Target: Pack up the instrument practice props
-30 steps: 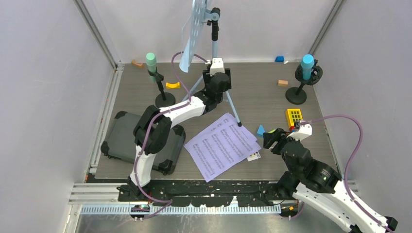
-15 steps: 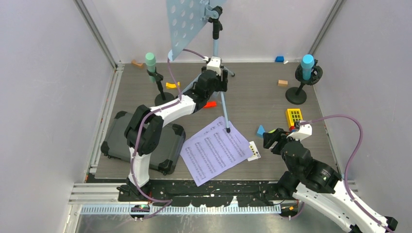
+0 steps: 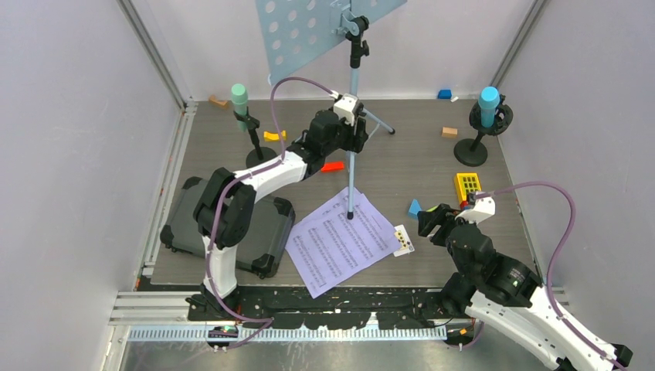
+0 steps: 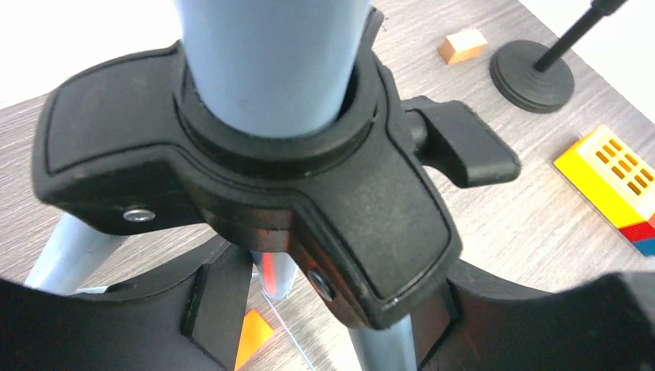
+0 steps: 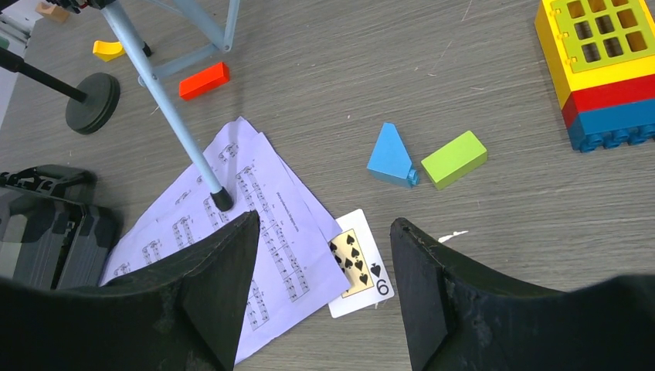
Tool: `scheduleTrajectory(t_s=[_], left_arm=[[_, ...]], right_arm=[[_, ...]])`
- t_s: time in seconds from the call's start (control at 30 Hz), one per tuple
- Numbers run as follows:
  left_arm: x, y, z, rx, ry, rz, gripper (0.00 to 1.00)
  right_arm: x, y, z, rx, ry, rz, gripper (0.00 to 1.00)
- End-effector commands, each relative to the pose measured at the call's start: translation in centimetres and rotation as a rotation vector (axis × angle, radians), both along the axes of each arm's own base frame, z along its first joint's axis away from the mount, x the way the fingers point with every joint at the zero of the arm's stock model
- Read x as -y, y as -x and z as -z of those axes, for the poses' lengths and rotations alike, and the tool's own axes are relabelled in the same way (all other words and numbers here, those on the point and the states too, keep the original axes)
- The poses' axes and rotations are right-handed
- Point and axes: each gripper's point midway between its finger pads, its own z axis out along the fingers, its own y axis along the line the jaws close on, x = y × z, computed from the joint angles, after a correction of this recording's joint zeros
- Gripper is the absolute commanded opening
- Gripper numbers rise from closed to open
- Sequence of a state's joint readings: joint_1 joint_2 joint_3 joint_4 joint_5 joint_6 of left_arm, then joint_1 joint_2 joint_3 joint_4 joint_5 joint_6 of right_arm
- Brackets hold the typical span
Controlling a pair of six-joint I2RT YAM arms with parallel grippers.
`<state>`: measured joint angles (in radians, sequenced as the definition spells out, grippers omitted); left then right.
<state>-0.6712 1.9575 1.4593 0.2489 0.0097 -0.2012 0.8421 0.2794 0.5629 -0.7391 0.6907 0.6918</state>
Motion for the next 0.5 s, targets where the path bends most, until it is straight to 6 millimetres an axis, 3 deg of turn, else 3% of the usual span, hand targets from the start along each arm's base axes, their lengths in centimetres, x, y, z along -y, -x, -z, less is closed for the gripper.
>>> scheduleTrajectory(t_s=[0.0, 0.33, 0.47], left_arm=[[1.8, 5.7, 1.3, -0.139, -0.022, 0.227, 0.49], [1.4, 7.4, 0.6, -0.207, -0.01, 0.247, 0.45], [1.1, 8.1, 1.2, -0.236, 0.011, 0.242, 0.44]], right_arm=[[0.1, -0.3, -1.5, 0.027, -0.036, 0.029, 0.69], [0.0, -0.3, -1.2, 0.017, -0.043, 0.03, 0.68], [-0.1, -0.3, -1.1, 0.016, -0.047, 0.029, 0.68]])
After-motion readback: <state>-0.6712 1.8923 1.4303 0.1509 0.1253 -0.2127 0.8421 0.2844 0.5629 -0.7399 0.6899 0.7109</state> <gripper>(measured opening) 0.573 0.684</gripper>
